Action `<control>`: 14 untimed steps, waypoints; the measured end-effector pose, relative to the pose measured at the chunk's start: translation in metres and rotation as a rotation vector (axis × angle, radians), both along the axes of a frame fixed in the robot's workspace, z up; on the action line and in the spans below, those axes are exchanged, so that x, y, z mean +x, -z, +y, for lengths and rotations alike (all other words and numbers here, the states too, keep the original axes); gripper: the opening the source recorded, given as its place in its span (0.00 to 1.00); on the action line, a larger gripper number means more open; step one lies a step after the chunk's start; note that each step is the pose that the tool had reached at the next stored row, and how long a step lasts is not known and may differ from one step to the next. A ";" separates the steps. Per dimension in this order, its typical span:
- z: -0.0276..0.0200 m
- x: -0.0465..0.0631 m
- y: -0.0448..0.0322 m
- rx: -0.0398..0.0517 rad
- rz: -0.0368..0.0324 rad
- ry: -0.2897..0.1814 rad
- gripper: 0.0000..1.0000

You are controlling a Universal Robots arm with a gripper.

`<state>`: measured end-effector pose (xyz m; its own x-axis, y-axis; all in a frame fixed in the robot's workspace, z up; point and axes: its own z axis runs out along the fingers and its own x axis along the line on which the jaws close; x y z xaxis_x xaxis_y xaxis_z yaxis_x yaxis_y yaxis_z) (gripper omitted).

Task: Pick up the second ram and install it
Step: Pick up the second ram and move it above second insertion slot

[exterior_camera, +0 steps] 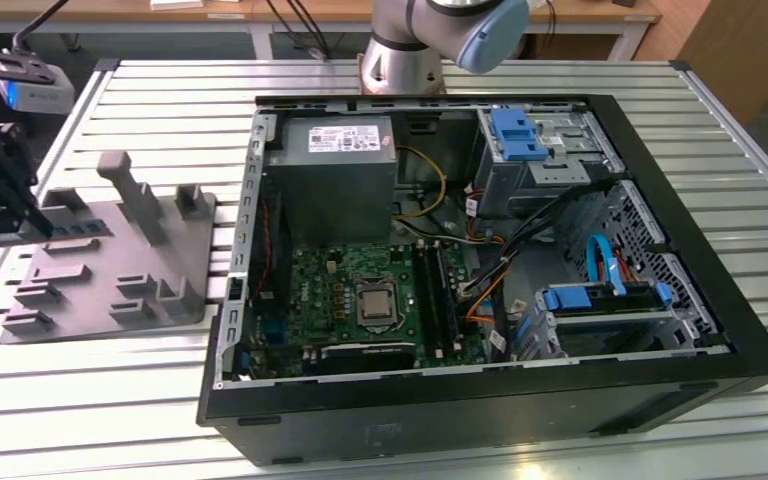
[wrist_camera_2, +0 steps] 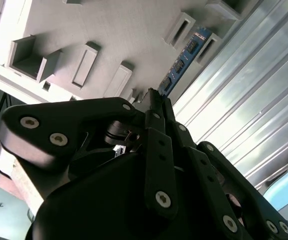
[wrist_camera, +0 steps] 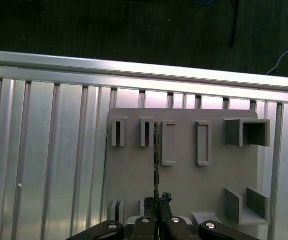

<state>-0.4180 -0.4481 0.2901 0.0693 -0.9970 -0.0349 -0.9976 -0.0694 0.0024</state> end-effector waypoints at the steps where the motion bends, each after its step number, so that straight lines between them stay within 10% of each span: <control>1: 0.0000 0.000 -0.0016 0.0001 0.0000 0.000 0.14; 14: 0.0000 0.000 -0.0186 0.0014 0.0001 0.000 0.14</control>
